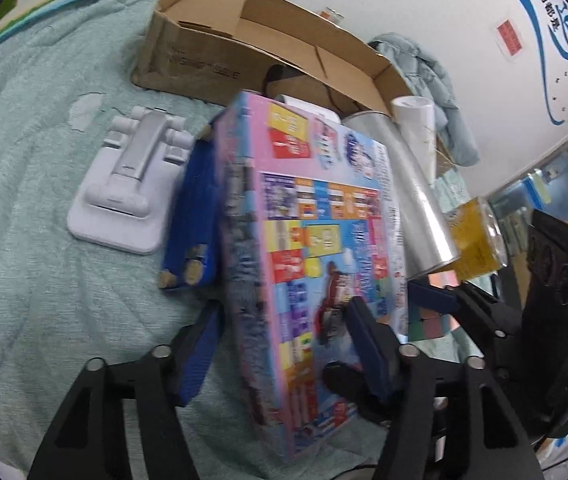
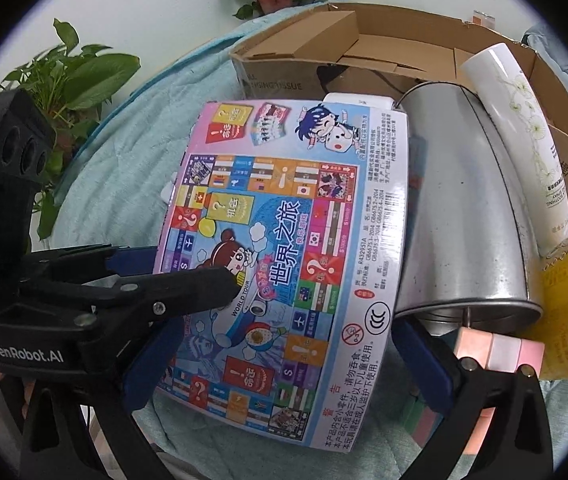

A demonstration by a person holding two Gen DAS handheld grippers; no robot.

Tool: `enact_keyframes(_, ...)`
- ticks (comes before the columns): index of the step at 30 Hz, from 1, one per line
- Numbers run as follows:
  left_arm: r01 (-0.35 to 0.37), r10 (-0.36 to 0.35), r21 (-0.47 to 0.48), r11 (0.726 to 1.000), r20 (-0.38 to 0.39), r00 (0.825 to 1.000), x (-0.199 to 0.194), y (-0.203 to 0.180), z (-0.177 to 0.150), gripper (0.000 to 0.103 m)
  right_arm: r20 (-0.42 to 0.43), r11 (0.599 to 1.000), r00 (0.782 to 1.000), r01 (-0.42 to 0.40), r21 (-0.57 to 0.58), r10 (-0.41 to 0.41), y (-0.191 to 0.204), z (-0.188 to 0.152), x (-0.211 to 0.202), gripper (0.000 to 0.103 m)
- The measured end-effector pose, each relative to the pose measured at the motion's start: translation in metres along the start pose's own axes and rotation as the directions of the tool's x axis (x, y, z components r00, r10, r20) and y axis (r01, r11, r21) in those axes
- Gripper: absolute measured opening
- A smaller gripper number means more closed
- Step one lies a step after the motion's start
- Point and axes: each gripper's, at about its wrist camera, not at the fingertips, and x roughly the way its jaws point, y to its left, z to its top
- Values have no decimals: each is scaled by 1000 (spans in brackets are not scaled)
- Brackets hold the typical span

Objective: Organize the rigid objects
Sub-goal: 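Grasp the board-game box with the left tool and lift it, then carry the board-game box into the tray and lower it flat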

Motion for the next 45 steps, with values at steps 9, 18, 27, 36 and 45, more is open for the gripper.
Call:
enact_keyframes(9, -75, 75, 12, 997, 30, 997, -26, 9, 1, 61, -28, 985, 986, -165, 51, 167, 7, 5, -5, 103)
enact_keyframes(18, -42, 42, 4, 999, 28, 999, -21, 18, -2, 61, -67, 974, 977, -192, 119, 201, 3, -6, 23, 103)
enact_keyframes(27, -54, 52, 40, 998, 62, 997, -20, 10, -9, 62, -24, 978, 986, -162, 128, 166, 6, -11, 23, 103)
enact_keyframes(36, -63, 44, 124, 990, 145, 988, -38, -7, -18, 62, 32, 987, 992, -126, 105, 123, 12, -12, 11, 102)
enact_keyframes(45, -47, 11, 172, 984, 207, 978, -65, -30, -12, 63, 104, 991, 991, -90, 98, 79, 19, -5, -18, 102)
